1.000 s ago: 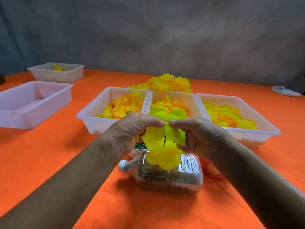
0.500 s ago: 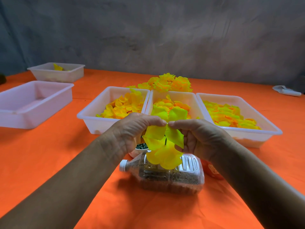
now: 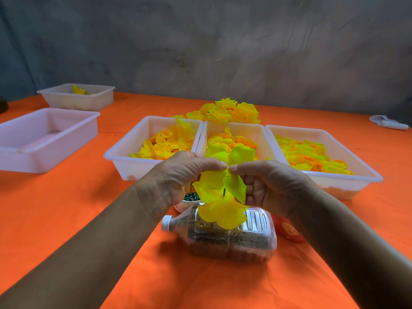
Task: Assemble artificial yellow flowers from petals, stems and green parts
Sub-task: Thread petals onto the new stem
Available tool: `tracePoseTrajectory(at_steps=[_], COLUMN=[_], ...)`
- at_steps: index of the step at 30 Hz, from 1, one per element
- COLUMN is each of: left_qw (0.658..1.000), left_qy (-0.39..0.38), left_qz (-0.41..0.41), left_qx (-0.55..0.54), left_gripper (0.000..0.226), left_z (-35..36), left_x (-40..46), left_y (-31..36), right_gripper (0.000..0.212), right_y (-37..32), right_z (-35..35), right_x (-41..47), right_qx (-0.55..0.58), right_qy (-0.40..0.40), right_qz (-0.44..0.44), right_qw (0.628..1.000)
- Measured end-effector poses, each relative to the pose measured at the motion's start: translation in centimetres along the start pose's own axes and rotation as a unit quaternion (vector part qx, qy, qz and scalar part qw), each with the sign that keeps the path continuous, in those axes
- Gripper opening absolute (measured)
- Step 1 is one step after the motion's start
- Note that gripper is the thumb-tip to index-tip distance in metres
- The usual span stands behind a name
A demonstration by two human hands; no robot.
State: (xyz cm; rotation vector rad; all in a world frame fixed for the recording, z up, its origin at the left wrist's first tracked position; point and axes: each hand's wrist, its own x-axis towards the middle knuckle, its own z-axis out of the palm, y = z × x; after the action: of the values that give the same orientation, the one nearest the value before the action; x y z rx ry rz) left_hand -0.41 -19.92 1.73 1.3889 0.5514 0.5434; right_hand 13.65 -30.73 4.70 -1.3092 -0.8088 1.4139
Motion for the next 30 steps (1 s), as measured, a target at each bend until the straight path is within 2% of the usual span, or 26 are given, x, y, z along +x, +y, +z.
tracePoseTrajectory(at_steps=[4,20,24,28,30], left_qw=[1.0,0.999,0.999,0.999,0.998], left_qy=[-0.003,-0.002,0.011,0.027,0.06], left_qz=[-0.012,-0.027,-0.033,-0.023,-0.009], left_qx=[-0.028,-0.018,-0.018,-0.001,0.018], left_gripper=[0.002,0.007,0.002,0.011,0.035], left_z=[-0.2,-0.2,0.1,0.9,1.2], left_x=[0.2,0.2,0.0,-0.6,-0.9], left_y=[0.0,0.1,0.2,0.8,1.2], right_gripper=[0.006,0.004,0.003,0.015,0.033], right_y=[-0.1,0.2,0.1,0.0,-0.2], right_z=[0.1,0.2,0.3,0.3,0.4], right_x=[-0.2,-0.3,-0.3,-0.3,-0.5], right_qx=[0.014,0.018,0.018,0.003,0.003], right_qy=[-0.003,0.016,0.016,0.012,0.008], right_qz=[-0.004,0.003,0.004,0.001,-0.004], right_qw=[1.0,1.0,1.0,1.0,1.0])
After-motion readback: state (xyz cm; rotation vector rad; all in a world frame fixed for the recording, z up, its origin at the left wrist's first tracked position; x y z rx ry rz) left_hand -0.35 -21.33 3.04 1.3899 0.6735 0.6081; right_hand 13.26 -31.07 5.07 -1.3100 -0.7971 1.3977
